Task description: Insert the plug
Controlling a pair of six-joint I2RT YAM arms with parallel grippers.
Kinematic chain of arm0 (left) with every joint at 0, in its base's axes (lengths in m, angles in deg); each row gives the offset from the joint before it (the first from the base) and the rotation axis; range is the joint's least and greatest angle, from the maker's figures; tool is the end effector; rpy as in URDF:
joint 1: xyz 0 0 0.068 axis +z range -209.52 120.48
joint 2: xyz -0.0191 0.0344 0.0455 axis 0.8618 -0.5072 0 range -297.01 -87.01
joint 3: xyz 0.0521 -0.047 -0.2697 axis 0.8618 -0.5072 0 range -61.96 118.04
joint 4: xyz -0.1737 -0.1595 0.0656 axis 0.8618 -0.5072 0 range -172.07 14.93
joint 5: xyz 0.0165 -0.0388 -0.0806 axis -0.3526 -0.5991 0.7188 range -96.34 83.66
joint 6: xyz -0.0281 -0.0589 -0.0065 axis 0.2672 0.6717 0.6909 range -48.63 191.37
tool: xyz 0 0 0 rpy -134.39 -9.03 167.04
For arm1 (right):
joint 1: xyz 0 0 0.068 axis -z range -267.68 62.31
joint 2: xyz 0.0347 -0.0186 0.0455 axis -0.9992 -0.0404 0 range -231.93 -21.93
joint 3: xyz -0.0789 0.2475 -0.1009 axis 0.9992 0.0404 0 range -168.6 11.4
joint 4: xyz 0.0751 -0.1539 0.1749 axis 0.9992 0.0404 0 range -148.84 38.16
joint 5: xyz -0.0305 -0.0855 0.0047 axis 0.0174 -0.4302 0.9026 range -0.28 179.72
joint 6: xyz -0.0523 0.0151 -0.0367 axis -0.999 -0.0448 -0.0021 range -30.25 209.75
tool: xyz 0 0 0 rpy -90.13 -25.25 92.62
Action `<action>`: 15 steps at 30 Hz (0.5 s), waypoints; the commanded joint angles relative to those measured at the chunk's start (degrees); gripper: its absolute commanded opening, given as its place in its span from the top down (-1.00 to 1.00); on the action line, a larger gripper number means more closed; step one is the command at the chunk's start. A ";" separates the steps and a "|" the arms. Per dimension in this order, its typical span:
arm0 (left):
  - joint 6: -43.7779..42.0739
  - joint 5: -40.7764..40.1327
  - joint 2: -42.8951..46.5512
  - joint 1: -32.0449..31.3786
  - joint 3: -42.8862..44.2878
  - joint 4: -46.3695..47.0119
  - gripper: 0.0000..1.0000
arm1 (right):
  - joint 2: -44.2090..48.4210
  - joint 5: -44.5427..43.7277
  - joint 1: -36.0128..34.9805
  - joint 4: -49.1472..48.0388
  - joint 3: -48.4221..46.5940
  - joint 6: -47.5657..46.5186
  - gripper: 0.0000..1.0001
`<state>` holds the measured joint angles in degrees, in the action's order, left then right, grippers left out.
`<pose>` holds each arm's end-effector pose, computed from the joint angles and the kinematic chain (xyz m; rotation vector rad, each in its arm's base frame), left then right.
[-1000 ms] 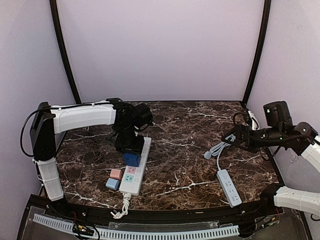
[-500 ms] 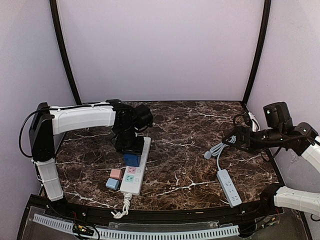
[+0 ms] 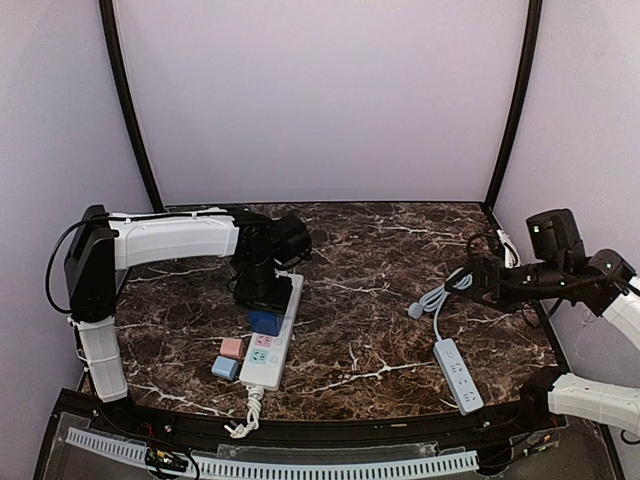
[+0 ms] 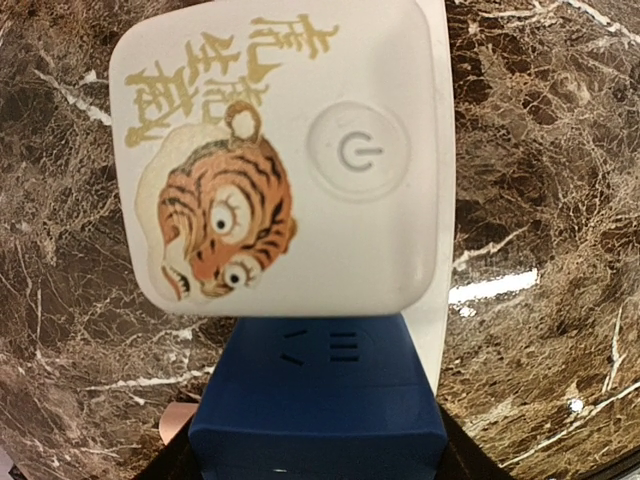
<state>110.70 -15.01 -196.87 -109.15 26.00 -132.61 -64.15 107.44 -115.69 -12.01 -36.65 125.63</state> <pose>0.2442 -0.2750 0.2156 0.2404 2.8945 -0.0311 0.1098 0.0762 0.2968 -0.0054 2.4246 0.9031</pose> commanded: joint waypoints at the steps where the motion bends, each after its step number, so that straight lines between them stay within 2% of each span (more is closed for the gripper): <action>1: -0.73 0.01 -2.74 0.36 -2.85 1.34 0.99 | 0.89 -1.44 0.25 -0.02 1.16 0.43 -0.97; 9: 8.28 0.01 -3.61 1.16 -2.35 -0.79 0.99 | 1.35 -1.61 0.32 0.26 1.69 0.79 -0.97; 15: 7.87 1.05 -4.28 1.11 -5.93 4.25 0.98 | 1.07 -1.70 0.24 0.41 2.08 0.70 -0.97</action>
<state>116.12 -14.52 -196.96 -108.54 25.32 -131.95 -63.32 106.50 -115.69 -11.75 -35.36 126.07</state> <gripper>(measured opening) 0.588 0.986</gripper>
